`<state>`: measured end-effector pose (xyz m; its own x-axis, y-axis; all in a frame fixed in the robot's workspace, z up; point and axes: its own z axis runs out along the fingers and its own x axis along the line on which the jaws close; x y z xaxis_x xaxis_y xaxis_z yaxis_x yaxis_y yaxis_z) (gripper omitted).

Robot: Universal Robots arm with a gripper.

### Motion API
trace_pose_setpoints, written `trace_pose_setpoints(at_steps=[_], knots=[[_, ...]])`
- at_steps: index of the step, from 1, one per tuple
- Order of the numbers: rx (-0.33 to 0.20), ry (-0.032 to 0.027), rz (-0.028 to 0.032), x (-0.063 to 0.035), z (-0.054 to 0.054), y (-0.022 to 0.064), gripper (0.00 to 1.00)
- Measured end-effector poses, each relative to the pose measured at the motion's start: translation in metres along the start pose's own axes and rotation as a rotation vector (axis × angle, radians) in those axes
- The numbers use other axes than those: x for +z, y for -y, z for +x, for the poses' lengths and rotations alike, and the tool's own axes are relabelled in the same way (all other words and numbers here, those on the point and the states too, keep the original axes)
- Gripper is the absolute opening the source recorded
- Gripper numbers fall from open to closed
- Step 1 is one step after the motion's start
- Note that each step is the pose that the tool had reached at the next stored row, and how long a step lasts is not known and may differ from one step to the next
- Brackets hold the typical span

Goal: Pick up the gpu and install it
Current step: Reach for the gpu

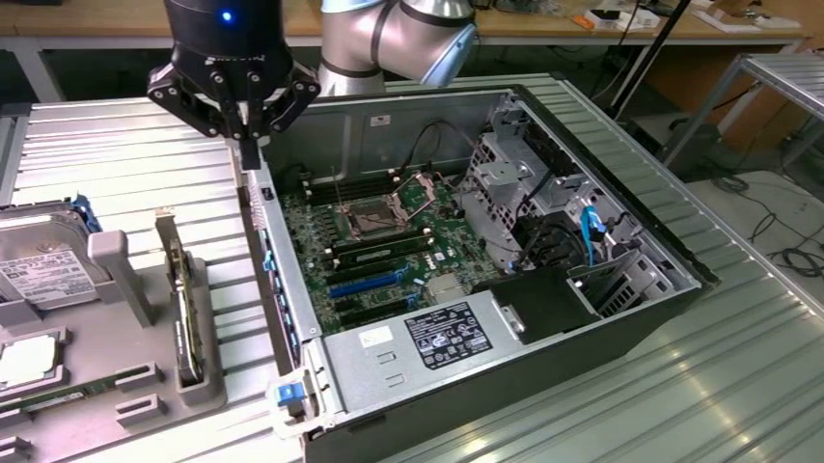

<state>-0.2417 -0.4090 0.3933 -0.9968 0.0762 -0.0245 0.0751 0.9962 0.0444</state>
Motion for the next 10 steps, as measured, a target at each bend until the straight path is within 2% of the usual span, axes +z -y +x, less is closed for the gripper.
trace_pose_setpoints(at_steps=[10], knots=[[0.000,0.0000,0.0000,-0.0004,0.011,0.0028,0.11]])
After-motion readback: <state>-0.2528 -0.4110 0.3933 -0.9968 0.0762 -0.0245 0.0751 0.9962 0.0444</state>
